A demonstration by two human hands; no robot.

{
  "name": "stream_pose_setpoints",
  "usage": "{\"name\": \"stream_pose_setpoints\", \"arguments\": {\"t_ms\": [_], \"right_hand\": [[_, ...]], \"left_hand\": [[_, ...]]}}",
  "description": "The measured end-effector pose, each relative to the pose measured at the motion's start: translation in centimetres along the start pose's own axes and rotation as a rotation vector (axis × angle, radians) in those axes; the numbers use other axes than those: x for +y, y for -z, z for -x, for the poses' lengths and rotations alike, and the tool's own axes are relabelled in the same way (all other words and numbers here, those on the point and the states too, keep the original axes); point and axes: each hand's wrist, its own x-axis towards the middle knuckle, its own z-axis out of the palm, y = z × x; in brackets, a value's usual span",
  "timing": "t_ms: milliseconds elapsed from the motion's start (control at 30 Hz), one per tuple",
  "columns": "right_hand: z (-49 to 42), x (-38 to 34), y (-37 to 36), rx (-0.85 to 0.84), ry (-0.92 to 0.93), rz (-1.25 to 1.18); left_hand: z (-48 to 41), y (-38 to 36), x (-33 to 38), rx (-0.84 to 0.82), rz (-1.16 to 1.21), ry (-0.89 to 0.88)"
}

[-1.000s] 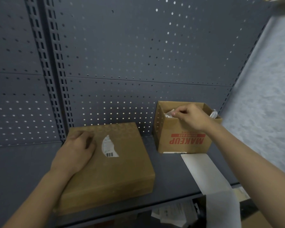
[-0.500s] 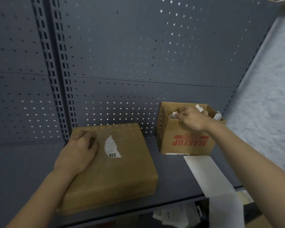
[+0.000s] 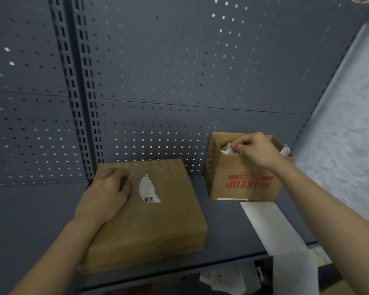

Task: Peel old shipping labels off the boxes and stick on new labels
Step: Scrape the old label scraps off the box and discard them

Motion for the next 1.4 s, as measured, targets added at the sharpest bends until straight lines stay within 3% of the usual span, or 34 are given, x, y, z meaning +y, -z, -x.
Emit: {"name": "stream_pose_setpoints", "arguments": {"t_ms": [267,667,1100,1400], "right_hand": [[-0.1,0.2,-0.3,0.078,-0.032,0.146],[-0.5,-0.6,-0.8,0.203,-0.039,0.121],[0.1,-2.2,-0.4,0.173,-0.06,0.044],[0.8,-4.3,-0.3,0.228,-0.01,0.186]], "left_hand": [[0.1,0.0,0.2,0.017,0.005,0.004],[0.0,-0.1,0.1,0.016,-0.012,-0.005],[0.0,-0.1,0.2,0.019,-0.028,0.001],[0.1,0.1,0.2,0.014,-0.019,-0.008]]}}
